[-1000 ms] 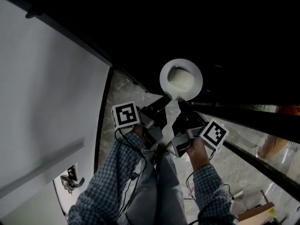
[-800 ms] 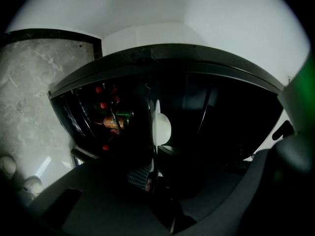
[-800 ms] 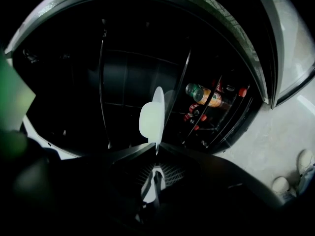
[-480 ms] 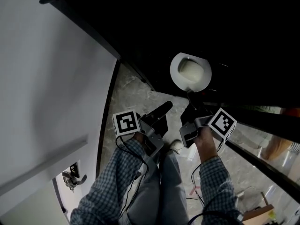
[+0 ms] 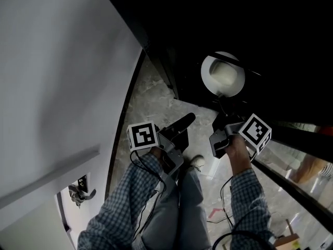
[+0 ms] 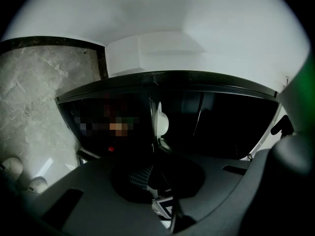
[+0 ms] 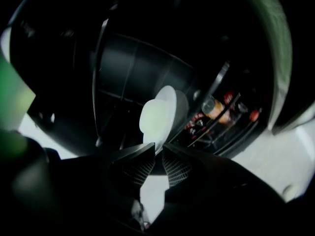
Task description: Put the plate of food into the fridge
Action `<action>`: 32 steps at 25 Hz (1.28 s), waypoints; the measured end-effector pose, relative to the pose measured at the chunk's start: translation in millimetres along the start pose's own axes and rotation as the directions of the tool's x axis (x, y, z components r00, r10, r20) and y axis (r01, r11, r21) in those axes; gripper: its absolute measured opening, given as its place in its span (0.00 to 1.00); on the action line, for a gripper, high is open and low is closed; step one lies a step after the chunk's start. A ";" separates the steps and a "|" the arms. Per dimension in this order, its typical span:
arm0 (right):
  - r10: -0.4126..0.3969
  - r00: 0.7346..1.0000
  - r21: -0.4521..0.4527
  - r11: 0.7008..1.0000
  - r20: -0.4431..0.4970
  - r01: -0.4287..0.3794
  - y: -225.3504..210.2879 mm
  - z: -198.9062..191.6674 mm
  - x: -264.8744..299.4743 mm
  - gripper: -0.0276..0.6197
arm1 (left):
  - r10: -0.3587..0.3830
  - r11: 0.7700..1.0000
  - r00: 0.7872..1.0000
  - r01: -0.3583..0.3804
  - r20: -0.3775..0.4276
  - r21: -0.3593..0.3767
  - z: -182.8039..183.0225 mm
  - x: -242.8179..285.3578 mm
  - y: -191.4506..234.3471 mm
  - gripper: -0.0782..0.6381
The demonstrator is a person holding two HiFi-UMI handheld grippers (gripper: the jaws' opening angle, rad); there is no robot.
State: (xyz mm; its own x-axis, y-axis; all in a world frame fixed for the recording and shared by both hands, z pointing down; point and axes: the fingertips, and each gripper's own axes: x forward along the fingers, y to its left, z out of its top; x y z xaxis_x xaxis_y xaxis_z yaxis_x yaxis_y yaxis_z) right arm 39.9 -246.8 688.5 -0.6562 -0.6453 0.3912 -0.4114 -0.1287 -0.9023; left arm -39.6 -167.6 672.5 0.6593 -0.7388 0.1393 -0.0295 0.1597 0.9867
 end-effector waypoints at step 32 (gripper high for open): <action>-0.168 0.980 -0.606 0.792 -0.109 0.068 40.0 -58.7 -133.7 0.05 | 0.335 0.755 0.913 -0.112 -0.233 0.646 -83.1 -28.8 -69.3 0.12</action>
State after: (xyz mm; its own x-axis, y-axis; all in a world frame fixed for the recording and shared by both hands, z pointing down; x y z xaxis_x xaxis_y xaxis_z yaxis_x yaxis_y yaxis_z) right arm 74.0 -121.4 610.7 -0.6427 -0.5284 0.5547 -0.7544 0.3106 -0.5782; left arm 5.9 -103.0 593.1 0.7669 -0.4688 0.4383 -0.5818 -0.2197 0.7831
